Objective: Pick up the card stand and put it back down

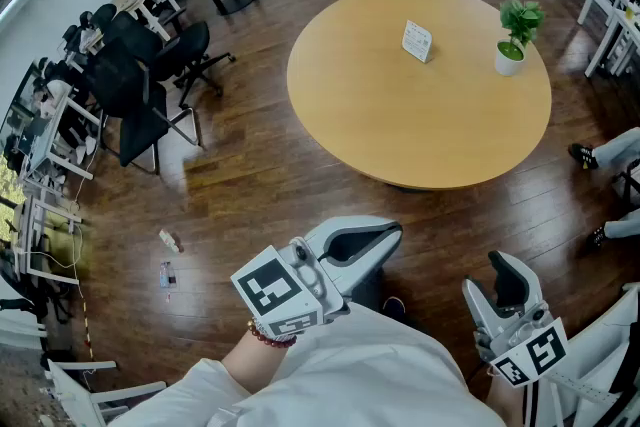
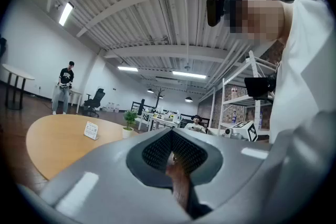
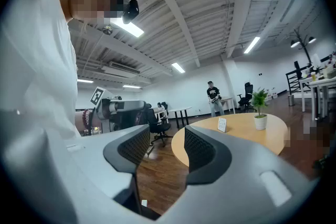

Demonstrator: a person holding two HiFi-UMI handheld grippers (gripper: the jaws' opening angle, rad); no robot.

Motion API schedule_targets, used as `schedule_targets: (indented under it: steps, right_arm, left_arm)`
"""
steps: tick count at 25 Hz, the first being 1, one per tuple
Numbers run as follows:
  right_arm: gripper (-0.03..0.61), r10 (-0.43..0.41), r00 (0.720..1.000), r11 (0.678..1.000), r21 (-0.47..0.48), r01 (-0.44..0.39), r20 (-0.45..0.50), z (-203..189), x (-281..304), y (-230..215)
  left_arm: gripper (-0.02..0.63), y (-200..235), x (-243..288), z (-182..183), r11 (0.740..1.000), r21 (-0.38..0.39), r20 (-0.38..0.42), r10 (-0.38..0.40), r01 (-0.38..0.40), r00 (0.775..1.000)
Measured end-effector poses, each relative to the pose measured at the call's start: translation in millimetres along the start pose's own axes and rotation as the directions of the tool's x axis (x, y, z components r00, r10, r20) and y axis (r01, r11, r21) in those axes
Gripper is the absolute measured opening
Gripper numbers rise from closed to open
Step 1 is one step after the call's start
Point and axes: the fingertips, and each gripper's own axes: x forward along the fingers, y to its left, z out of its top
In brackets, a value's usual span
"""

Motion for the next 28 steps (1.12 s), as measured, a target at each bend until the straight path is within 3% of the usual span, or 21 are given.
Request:
schedule_targets:
  steps: [6, 12, 23, 28]
  right_arm:
    - [0.196, -0.022, 0.999, 1.0, 0.02, 0.023, -0.023, -11, 36, -38]
    - [0.195, -0.027, 0.999, 1.0, 0.009, 0.028, -0.037, 1, 108, -63]
    - [0.195, -0.114, 0.993, 0.993, 0.013, 0.115, -0.04, 22, 235, -112]
    - [0.195, -0.157, 0.984, 0.985, 0.056, 0.162, -0.088, 34, 268, -160]
  left_arm:
    - [0.002, 55, 20, -3, 1.0, -0.015, 0.01, 0.017, -0.016, 1.0]
    - [0.002, 124, 24, 15, 1.0, -0.026, 0.024, 0.004, -0.004, 1.0]
    - [0.002, 241, 35, 41, 0.992, -0.036, 0.02, -0.121, 0.122, 0.992]
    - [0.002, 279, 53, 54, 0.989, -0.089, 0.02, -0.115, 0.117, 0.993]
